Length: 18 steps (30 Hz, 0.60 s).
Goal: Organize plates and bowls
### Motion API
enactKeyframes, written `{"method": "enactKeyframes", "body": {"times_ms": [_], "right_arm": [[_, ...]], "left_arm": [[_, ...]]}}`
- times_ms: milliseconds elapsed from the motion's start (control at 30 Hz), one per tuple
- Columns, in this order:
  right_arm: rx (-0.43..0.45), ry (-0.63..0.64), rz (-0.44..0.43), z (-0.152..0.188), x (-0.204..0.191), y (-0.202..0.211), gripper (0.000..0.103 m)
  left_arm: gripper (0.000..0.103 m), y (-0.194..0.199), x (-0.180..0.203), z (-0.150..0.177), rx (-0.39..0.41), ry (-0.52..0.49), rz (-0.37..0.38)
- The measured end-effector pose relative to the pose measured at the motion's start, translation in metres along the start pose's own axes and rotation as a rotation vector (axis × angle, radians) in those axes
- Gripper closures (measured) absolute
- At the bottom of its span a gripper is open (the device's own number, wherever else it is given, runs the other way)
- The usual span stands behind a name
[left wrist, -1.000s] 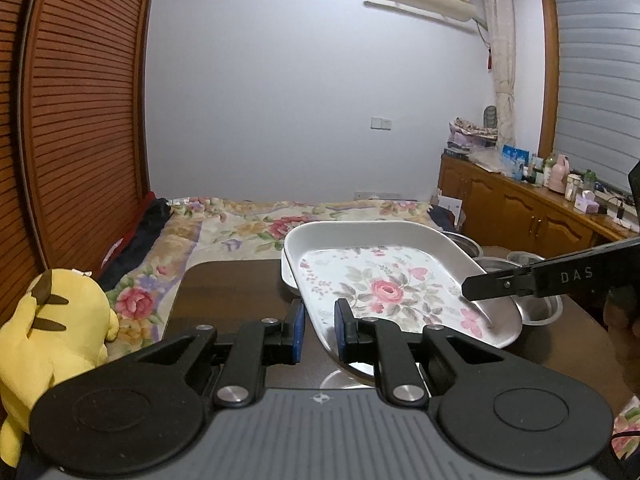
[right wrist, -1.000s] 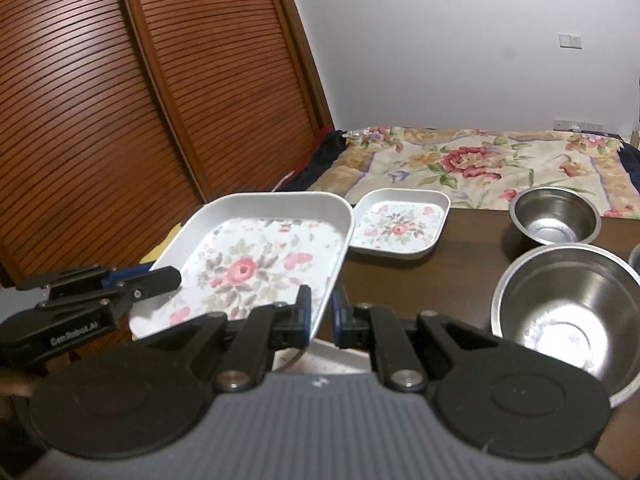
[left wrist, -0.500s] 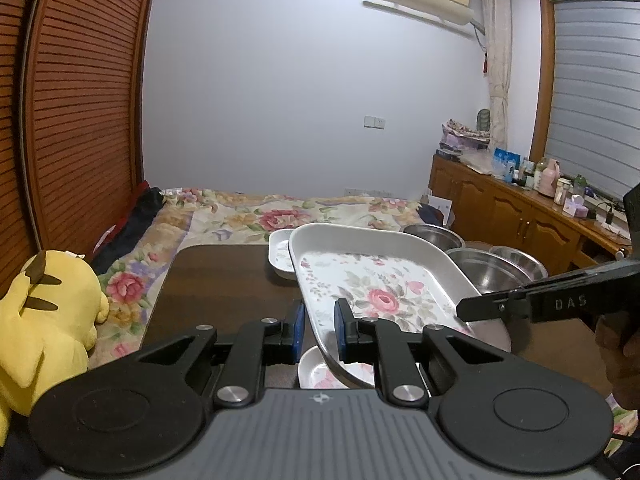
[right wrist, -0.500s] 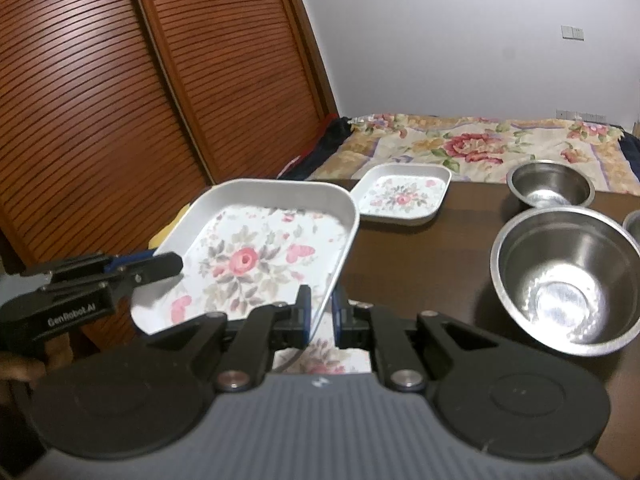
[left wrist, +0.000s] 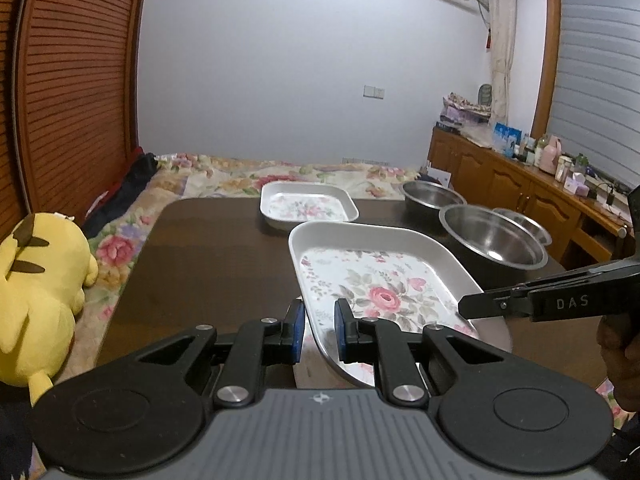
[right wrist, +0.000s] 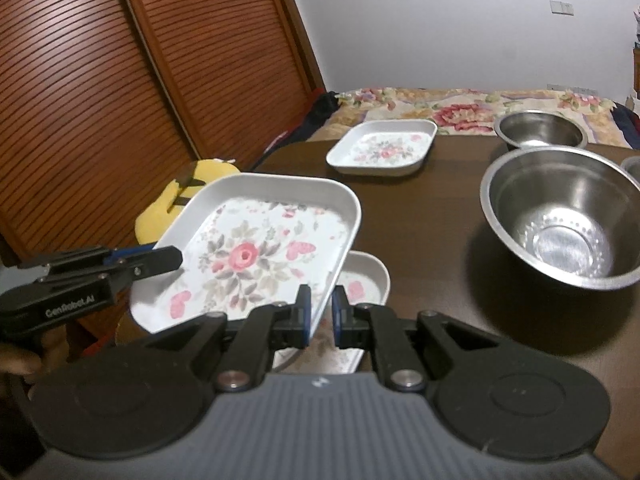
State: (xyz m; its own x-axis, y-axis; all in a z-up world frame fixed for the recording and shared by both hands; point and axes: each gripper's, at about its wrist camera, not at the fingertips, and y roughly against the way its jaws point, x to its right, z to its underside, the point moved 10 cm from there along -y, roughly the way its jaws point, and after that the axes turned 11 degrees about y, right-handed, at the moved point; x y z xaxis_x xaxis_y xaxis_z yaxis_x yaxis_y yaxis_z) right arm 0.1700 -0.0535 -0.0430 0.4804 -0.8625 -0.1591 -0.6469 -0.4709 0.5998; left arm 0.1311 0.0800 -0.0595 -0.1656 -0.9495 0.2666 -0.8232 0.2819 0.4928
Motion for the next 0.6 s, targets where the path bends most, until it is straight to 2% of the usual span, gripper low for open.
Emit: {"method": "enactKeyframes", "body": {"times_ms": [600], "right_arm": [[-0.036,0.020,0.048,0.021,0.002,-0.009,0.091]], "left_arm": [[0.086,-0.025,-0.007,0.026,-0.073,0.008,-0.028]]}}
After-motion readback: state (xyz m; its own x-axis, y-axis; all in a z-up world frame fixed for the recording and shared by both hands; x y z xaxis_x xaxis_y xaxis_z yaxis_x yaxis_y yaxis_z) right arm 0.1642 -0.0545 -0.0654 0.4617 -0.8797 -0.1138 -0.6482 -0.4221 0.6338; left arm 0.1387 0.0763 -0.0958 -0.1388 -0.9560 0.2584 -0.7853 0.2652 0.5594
